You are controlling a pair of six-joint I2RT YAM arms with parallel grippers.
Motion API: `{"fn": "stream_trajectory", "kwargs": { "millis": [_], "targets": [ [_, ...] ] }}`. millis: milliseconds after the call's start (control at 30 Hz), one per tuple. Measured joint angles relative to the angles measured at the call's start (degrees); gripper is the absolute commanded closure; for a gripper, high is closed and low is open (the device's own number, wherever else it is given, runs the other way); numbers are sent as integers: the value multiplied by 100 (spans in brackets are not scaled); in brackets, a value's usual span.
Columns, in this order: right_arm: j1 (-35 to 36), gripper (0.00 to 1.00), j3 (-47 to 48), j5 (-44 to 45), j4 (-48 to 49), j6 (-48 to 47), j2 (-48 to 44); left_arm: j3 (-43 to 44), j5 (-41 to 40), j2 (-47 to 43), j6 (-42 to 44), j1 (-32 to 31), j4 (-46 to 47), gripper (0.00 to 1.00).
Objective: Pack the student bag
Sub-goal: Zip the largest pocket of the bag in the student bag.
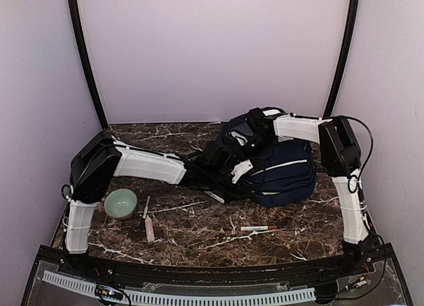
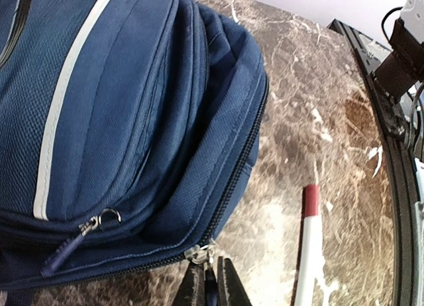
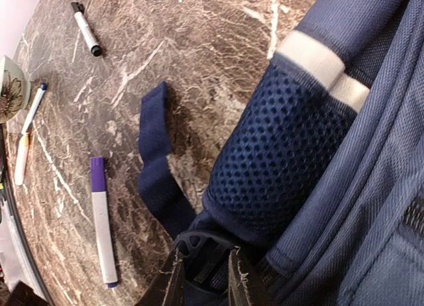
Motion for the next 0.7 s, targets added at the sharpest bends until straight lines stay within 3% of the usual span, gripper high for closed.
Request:
{"fn": "stream_trajectory", "kwargs": {
  "millis": [467, 700],
  "targets": [
    [-11, 76, 87, -267, -455, 50, 9, 911, -87, 1128, -232, -581, 334, 100],
    [-197, 60, -328, -385, -586, -422, -660, 951, -192, 1097, -173, -675, 334, 100]
  ]
}}
